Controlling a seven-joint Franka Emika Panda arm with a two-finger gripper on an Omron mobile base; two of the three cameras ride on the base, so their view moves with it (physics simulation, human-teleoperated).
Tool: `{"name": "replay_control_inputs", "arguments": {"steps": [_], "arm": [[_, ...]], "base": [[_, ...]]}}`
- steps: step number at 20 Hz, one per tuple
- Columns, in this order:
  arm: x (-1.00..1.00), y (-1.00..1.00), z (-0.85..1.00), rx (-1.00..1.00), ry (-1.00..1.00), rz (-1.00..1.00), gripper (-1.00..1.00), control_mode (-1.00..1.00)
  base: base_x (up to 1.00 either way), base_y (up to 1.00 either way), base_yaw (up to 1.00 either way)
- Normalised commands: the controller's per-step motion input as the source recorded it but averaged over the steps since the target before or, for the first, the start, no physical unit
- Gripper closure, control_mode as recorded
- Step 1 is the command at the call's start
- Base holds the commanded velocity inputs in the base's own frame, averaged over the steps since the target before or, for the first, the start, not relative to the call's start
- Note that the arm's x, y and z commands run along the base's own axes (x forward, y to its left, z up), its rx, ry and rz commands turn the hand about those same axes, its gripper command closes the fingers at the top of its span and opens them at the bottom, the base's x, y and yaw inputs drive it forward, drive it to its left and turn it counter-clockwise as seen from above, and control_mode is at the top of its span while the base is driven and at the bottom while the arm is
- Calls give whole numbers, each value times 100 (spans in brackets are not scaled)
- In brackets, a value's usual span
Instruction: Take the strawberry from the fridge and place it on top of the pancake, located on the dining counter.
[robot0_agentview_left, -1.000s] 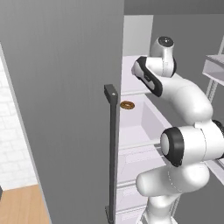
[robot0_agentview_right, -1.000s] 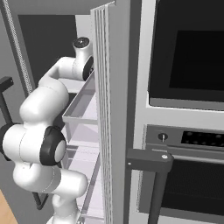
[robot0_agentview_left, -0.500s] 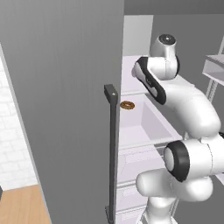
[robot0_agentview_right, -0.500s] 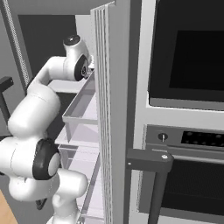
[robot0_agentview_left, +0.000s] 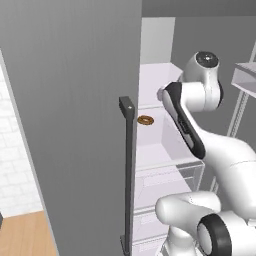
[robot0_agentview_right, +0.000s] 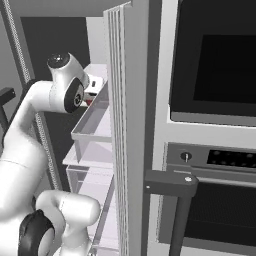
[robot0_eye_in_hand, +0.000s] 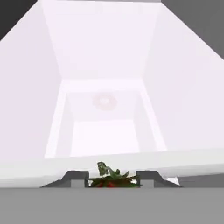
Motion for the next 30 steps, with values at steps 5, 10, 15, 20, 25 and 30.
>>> {"name": "replay_control_inputs", "arguments": {"steps": [5,10,15,20,25,30], "arm": [[-100,9,7,0,-1,0,100,-100],[-100,2,0,0,0,0,100,-100],[-92,2,0,0,0,0,100,-100],[-51,3,0,0,0,0,100,-100],[-40,0,0,0,0,0,100,100],[0,0,0,0,0,0,100,100]], "base": [[0,0,0],[0,0,0],[0,0,0],[0,0,0],[-40,3,0],[-100,27,0]]}}
